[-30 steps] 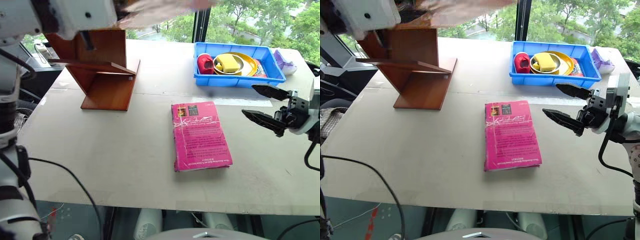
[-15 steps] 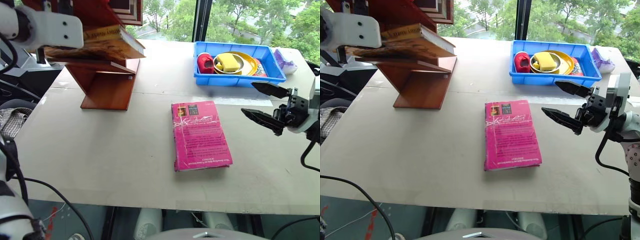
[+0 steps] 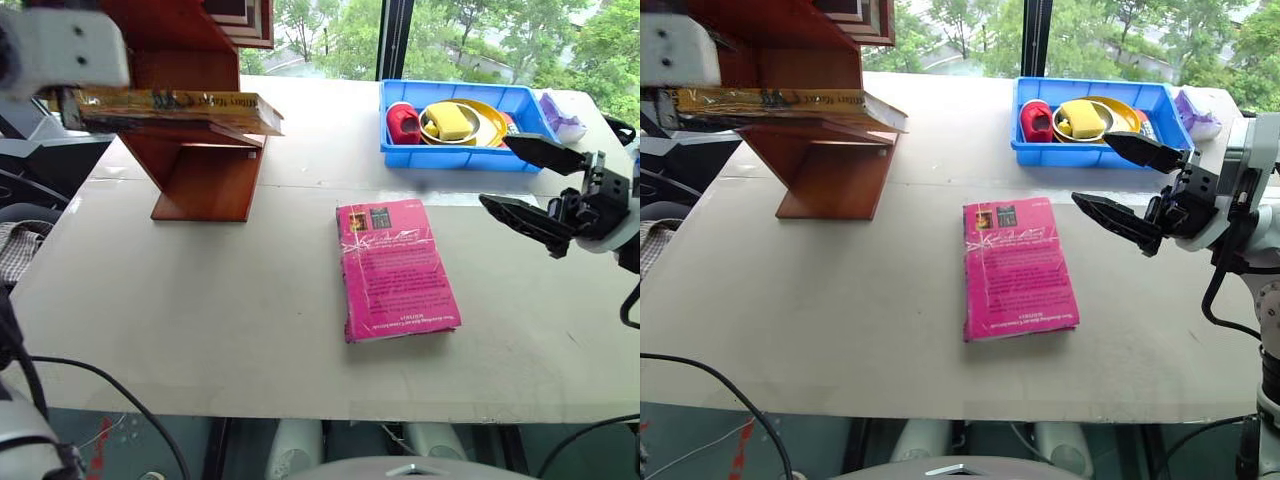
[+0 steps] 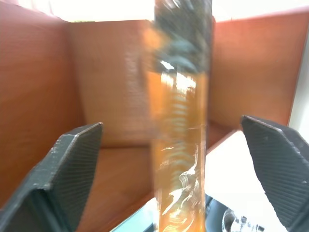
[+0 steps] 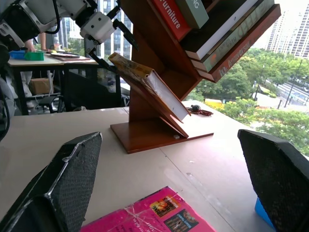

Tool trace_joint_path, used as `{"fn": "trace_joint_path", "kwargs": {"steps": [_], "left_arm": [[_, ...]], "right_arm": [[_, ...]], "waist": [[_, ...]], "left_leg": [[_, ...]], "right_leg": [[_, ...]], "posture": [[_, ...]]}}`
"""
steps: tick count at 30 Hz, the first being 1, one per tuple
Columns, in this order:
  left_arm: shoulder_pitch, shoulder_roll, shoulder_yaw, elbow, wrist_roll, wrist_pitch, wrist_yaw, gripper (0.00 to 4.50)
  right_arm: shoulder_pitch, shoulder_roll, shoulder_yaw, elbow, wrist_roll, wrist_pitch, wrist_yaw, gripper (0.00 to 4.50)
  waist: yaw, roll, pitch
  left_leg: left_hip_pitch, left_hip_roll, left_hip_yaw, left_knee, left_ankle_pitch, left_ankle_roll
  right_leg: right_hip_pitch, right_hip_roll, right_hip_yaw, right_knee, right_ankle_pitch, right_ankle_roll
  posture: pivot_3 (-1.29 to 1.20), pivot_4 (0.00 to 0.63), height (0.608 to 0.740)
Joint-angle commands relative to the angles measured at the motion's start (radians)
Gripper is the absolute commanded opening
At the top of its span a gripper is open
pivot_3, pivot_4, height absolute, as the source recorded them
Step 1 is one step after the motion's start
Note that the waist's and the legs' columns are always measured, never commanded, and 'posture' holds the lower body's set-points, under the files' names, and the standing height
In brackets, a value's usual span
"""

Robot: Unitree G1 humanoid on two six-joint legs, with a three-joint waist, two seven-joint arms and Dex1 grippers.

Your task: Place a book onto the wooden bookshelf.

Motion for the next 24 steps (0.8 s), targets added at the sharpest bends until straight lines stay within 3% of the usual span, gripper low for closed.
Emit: {"fn": "trace_joint_path", "kwargs": {"steps": [1,4,7,9,13,19,24], "left_arm": [[0.082,0.035,0.226,-0.414,-0.386,0.666,-0.078,4.48],[0.16,-0.031,0.379,-0.698,-0.649,1.152,0.03,4.48],[0.294,-0.267,0.535,-0.928,-0.764,1.427,0.229,4.48],[0.444,-0.455,0.602,-1.062,-0.769,1.481,0.372,4.48],[0.8,-0.679,0.603,-1.202,-0.722,1.353,0.572,4.48],[1.225,-0.685,0.626,-1.195,-0.653,1.065,0.594,4.48],[1.394,-0.645,0.627,-1.116,-0.632,0.898,0.574,4.48]], "right_arm": [[-0.048,-0.004,0.012,0.023,0.012,0.001,0.018,4.5],[-0.072,-0.004,0.03,0.052,0.003,0.001,0.03,4.5],[-0.05,-0.035,0.029,0.066,-0.016,0.011,0.053,4.5],[0.017,-0.079,-0.001,0.06,-0.046,0.018,0.071,4.5],[0.24,-0.154,-0.125,0.024,-0.087,0.025,0.104,4.5],[0.622,-0.164,-0.334,0.042,-0.233,-0.069,0.218,4.5],[0.741,-0.139,-0.362,0.106,-0.318,-0.149,0.238,4.5]], "waist": [[0.0,0.0,0.0],[0.002,0.0,0.0],[0.005,0.005,-0.002],[0.005,0.005,-0.002],[0.0,0.002,-0.001],[0.004,0.003,-0.002],[0.002,0.002,-0.002]], "left_leg": [[0.0,0.0,-0.001,0.001,0.0,0.0],[-0.001,-0.001,-0.002,0.001,0.0,0.001],[0.004,-0.001,-0.005,0.001,0.0,0.001],[0.008,-0.002,-0.006,0.002,0.0,0.001],[0.01,-0.002,-0.009,0.002,0.0,0.0],[0.013,-0.003,-0.009,-0.001,0.0,0.0],[0.024,-0.002,-0.007,-0.001,-0.001,0.001]], "right_leg": [[-0.001,-0.001,0.001,0.001,-0.001,0.001],[-0.001,-0.001,0.0,0.003,-0.002,0.002],[0.004,-0.001,0.0,0.003,-0.002,0.003],[0.008,-0.001,-0.002,0.004,-0.004,0.005],[0.011,0.0,-0.001,0.003,-0.001,0.002],[0.013,0.0,0.004,0.002,-0.002,0.001],[0.021,0.0,0.003,-0.001,-0.006,0.001]], "posture": [[0.0,0.15,0.74],[0.0,0.15,0.74],[0.0,0.15,0.74],[0.0,0.15,0.74],[0.0,0.15,0.74],[0.0,0.15,0.74],[0.0,0.15,0.74]]}}
